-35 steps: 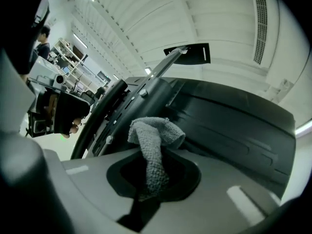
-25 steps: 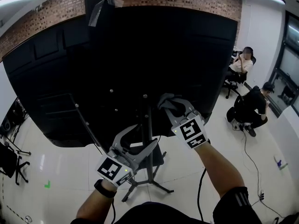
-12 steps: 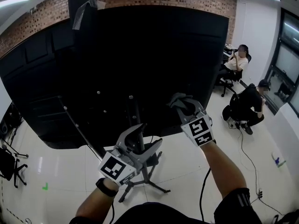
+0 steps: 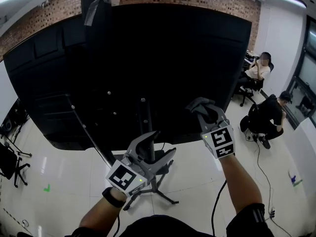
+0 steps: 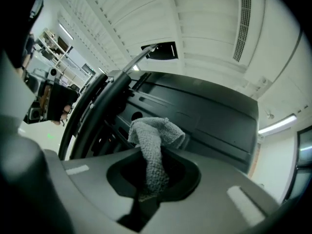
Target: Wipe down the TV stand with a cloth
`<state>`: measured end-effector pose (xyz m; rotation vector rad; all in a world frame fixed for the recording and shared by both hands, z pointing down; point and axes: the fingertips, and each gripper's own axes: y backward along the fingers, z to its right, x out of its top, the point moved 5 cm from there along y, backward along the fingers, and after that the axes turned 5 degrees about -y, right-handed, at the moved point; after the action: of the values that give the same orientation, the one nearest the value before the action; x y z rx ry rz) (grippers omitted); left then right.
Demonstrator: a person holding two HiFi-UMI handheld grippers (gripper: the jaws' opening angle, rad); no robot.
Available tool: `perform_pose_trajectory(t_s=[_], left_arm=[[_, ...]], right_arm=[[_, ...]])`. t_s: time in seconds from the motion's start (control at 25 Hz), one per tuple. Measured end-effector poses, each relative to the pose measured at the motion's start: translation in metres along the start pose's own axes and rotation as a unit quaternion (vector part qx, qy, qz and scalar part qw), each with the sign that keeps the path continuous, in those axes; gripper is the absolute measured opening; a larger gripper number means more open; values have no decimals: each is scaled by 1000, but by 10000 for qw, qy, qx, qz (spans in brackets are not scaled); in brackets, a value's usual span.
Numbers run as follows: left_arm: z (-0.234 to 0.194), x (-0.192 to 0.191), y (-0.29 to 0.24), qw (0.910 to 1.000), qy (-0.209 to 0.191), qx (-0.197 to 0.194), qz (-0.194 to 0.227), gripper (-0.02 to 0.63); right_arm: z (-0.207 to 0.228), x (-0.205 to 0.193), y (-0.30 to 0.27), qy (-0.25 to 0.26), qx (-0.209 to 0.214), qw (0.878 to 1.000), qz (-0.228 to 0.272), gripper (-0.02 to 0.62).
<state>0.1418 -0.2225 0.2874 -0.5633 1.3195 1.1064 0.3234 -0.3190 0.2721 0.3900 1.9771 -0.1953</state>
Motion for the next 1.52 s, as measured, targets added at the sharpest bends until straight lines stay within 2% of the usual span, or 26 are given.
perform_pose_trajectory(t_s=[0.32,0.52,1.04,1.2,1.52], left_arm=[[-16,9,43,9990,-176,415,-54,305],[-34,22,89,9976,-272,636,24,305],[-108,58,241,9927,-452,1118,91,304],[-130,64,280,9904,-684,1196,95,304],[-174,69,344,9852,-735,1549,21,304]], right_arm=[[-59,63,-3,232,632,9947,777,37],[-113,115,-7,773,847,9873,1101,37],[-286,233,-58,1525,1356,9715,1205,37],[-339,261,-80,1738,1481,9648,1308,37],[-427,292,-144,2777,1573,9410,1122,37]])
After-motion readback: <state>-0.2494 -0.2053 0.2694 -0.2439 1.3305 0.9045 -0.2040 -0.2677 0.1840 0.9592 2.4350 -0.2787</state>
